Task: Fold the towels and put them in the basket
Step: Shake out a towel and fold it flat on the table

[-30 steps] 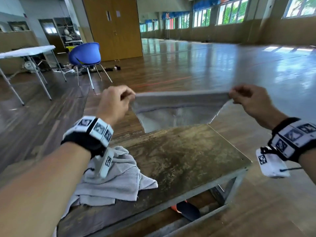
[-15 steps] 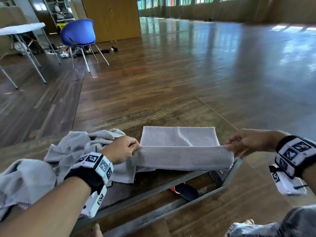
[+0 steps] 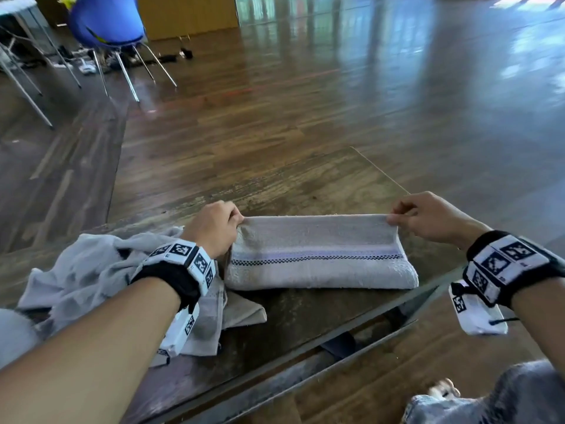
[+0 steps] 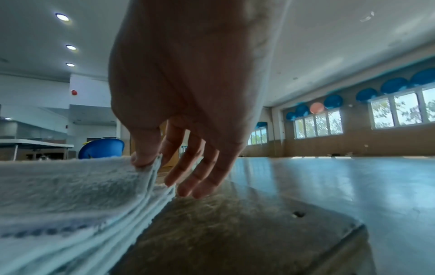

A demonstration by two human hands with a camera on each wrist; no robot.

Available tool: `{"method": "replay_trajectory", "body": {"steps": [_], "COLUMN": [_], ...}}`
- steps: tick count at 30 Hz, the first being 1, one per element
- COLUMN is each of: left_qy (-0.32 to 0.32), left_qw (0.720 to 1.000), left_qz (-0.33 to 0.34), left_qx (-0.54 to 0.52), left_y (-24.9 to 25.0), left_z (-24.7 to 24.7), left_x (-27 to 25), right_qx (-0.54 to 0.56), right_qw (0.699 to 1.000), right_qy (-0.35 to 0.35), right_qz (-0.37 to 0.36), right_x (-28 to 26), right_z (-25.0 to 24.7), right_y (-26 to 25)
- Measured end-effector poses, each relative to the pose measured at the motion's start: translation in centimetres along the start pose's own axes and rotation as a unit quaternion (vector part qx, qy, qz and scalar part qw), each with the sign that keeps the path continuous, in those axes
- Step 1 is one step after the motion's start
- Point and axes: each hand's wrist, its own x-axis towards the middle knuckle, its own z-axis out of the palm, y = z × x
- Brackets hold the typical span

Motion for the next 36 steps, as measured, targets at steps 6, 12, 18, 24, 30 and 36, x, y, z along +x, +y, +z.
{"method": "replay_trajectory", "body": {"steps": [6,12,18,24,30,36], "left_qy": [0.008,-0.058,-0.024,-0.04,-0.053,0.008], "left_qw": [1.0,0.998,0.998,0.994,0.992,0.998], "left_qz": [-0.011,-0.014,-0.056,-0.102,-0.116,-0.066], "left_qx": [-0.002,0.01,0.009,0.027,0.023,-0.007], "left_y": [0.4,-0.4,-0.8,-1.5,-1.2,-0.3], "left_z": [1.5,2.7,2.1,0.6,-0.3,-2.0], "left_x": [1.9,1.6,-0.2,-2.5,-3.2,-2.3], "right_qx": [-0.05,-0.084,-0.13,-0.147,-0.157,-0.07], "right_qw": [0.998,0.996,0.991,0.988,0.987,0.997], "right_qy": [0.008,-0.01,-0.008,-0.026,-0.038,0.044], "right_qz": [0.022,0.016,-0.031,-0.04,-0.017,-0.004], "right_x": [1.1,1.4,0.5,0.3,-0.1,-0.7], "right_z": [0.5,0.7,2.0,3.5,3.1,1.8], "right_y": [-0.4,-0.4,-1.1,-2.3,-3.7,-4.3]}}
